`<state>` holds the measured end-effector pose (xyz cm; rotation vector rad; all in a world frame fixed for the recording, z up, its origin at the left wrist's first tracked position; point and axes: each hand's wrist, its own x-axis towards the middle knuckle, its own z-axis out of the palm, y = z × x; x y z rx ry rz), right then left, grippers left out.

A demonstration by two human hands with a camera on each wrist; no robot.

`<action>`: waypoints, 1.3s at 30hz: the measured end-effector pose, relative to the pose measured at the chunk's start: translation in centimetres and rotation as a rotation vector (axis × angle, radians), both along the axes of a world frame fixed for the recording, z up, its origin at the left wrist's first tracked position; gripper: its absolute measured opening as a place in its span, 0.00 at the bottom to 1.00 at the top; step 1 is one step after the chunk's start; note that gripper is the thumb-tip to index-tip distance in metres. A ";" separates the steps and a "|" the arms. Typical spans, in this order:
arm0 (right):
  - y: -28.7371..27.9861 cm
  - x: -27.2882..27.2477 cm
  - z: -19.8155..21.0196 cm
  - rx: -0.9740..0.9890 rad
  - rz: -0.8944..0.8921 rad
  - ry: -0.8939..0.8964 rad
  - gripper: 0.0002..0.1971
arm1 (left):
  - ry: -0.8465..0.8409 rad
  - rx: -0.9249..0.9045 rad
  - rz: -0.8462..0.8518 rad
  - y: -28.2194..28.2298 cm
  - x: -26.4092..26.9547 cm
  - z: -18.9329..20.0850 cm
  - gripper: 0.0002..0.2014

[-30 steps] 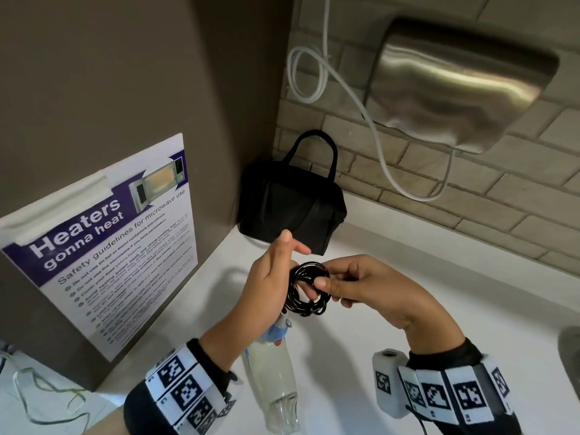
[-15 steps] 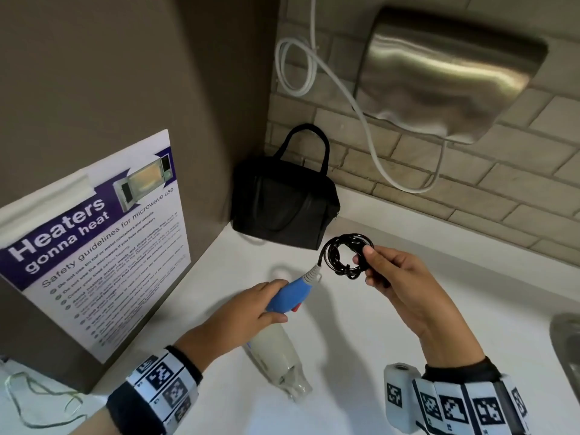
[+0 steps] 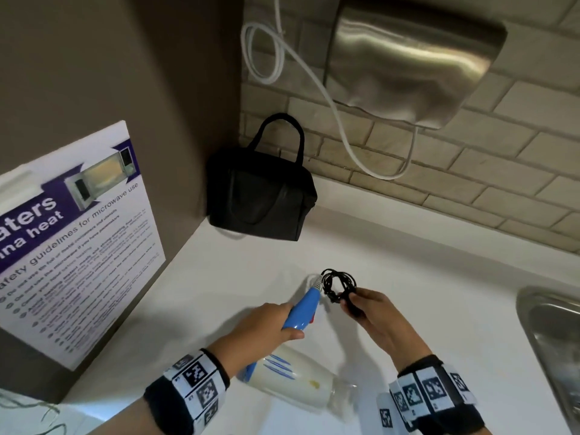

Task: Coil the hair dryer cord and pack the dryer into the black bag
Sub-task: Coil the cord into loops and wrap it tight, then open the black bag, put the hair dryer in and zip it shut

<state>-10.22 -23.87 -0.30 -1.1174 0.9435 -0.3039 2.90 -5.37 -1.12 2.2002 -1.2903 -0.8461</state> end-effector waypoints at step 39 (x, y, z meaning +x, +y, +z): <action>4.2 18.1 9.6 -1.492 0.473 0.248 0.30 | 0.047 -0.164 0.344 7.9 4.1 -0.5 0.15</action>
